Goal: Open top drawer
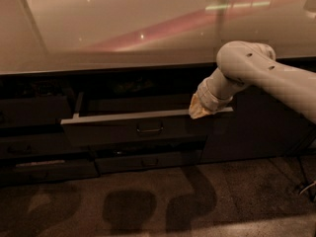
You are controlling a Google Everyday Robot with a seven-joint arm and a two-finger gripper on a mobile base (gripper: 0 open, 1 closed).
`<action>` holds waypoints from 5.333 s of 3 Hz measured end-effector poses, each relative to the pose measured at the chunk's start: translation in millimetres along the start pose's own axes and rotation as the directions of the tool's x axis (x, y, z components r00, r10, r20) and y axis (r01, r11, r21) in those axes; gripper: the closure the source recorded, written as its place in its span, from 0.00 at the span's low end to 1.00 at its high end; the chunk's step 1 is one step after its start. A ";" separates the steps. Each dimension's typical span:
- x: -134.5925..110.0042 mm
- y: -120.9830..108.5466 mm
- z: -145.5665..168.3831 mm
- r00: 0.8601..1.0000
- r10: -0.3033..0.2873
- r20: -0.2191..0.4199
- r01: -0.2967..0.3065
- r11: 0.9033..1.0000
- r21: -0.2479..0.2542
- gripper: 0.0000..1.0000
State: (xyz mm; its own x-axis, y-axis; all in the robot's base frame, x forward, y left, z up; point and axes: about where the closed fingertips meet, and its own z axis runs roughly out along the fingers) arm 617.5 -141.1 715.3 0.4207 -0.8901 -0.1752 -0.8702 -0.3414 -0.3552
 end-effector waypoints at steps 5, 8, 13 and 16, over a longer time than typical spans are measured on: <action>-22.7 -20.1 -38.6 0.992 -0.081 0.099 0.071 0.992 0.105 1.00; 25.5 -47.7 -24.1 0.999 0.015 0.048 -0.015 1.000 0.010 1.00; 56.0 -39.8 15.9 0.999 0.008 0.041 -0.007 1.000 -0.006 1.00; 77.3 -28.0 46.2 0.993 0.055 0.105 -0.051 0.998 -0.043 1.00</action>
Offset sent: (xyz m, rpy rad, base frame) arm -0.0031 0.0065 0.0362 -0.0210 -0.0625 -0.0002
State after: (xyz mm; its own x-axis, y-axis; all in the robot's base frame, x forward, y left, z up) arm 686.2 -186.3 669.2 0.3969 -0.8709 -0.2899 -0.9006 -0.3086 -0.3061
